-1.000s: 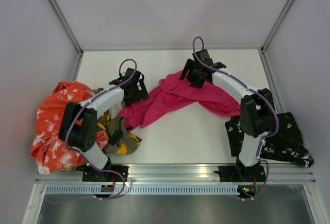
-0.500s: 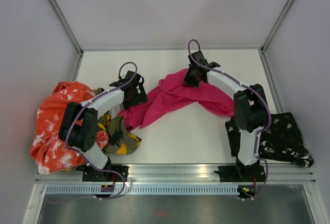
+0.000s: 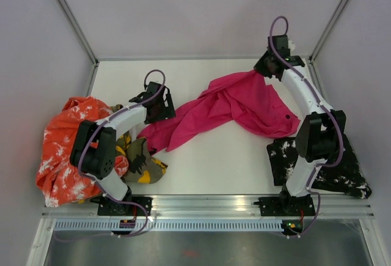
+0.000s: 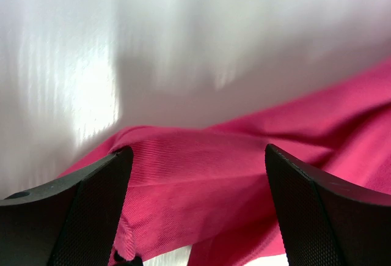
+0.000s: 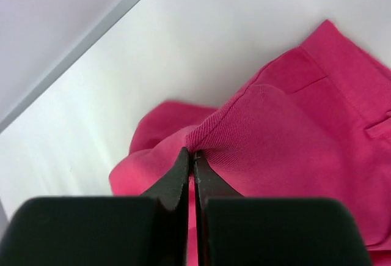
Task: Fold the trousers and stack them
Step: Flatten the trousers out
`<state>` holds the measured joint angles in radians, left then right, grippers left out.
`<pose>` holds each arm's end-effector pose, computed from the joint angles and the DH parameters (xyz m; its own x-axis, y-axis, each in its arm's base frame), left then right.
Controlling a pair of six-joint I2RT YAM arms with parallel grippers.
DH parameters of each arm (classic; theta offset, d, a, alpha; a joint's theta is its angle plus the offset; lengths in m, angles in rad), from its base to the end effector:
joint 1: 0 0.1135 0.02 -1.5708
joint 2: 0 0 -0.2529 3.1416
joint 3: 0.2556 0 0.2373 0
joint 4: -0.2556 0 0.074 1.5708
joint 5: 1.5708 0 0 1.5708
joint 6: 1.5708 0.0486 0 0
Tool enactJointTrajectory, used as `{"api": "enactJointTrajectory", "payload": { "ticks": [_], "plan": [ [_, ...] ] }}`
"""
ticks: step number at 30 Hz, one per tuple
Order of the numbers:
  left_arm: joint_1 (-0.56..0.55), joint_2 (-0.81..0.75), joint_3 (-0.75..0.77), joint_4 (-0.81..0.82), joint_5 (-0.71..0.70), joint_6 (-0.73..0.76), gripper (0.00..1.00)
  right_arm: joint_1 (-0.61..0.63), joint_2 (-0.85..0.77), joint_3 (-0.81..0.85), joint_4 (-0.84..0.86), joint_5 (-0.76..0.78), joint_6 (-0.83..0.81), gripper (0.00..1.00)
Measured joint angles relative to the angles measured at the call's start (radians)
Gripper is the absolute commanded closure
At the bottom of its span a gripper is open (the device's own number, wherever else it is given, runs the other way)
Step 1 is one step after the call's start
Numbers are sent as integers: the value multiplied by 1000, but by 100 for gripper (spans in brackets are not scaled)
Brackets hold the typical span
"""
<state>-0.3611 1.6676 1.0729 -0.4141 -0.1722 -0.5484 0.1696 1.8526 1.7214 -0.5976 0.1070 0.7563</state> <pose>0.3146 -0.1099 0.1831 -0.8125 -0.2422 -0.5303 -0.1885 0.9699 -0.1541 0.4119 0.0653 0.3044 -0.5387 0.6000 -0.5914 0.3855 0.7998 0.4602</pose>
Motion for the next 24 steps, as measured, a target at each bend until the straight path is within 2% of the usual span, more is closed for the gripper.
{"api": "enactJointTrajectory", "payload": {
  "ticks": [4, 8, 9, 12, 20, 24],
  "plan": [
    [0, 23, 1, 56, 34, 110, 8, -95, -4, 3, -5, 17, -29, 100],
    [0, 36, 3, 76, 76, 240, 10, -109, 13, 4, -5, 14, -55, 100],
    [0, 37, 3, 78, 80, 264, 15, -110, 25, 6, -5, 14, -60, 100],
    [0, 40, 4, 80, 77, 320, 15, -116, 72, 22, 0, 2, -74, 100],
    [0, 46, 22, 80, 21, 385, 16, -156, 122, 26, -4, -27, -92, 100],
    [0, 27, 22, 79, -5, 404, 12, -154, 123, 26, -2, -31, -100, 100]
  ]
}}
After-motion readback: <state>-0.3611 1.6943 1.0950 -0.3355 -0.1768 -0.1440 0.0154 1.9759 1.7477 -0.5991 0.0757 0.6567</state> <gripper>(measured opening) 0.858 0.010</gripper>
